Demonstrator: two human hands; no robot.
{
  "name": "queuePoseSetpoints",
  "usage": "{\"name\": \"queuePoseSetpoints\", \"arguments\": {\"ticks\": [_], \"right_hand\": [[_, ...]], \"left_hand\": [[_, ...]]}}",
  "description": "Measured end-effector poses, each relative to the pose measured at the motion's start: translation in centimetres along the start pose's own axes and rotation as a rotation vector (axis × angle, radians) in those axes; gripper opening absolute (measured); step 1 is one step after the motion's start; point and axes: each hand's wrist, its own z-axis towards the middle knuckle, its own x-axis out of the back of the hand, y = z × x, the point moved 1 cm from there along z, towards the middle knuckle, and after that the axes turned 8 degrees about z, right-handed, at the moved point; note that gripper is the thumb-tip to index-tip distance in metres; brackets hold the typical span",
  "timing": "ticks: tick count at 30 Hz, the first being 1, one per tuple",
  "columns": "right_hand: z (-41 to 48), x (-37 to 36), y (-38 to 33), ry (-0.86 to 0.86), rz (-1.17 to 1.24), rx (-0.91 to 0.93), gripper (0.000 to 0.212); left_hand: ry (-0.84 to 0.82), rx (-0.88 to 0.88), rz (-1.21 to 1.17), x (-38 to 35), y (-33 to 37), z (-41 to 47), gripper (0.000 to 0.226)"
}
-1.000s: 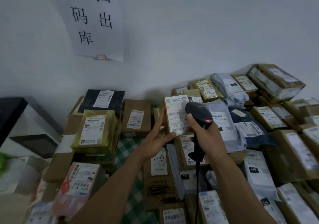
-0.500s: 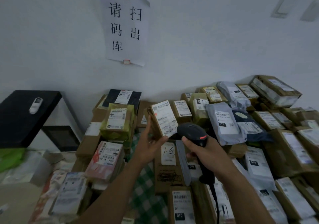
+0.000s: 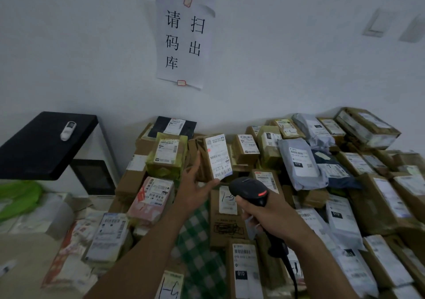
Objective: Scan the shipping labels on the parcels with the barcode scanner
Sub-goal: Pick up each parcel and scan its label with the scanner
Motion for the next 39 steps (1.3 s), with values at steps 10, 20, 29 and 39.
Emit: {"name": "queuePoseSetpoints", "arguments": {"ticks": [10,20,29,39], "right_hand": [[-0.4,0.2,0.4,-0.032,-0.038,-0.009,0.023],[0.1,0.4,0.9,-0.049,-0.007,0.009,0.027],[0.1,-0.2,3.6,-0.001,0.064,-0.004,0.021],[-0.9,-4.4,8.4,-0.041,-0.013,-0.062,0.023]], "left_hand": [[-0.001,0.027,0.019,0.3,-0.3,-0.3,0.105],[-0.019,0.040,0.028,0.2,-0.7,0.3,0.108],[-0.101,0.114,-0.033,0.0,0.3,-6.2,0.088],[-0.151,0.430,-0.052,1.1,-4.3,-17.8,0.077]]}}
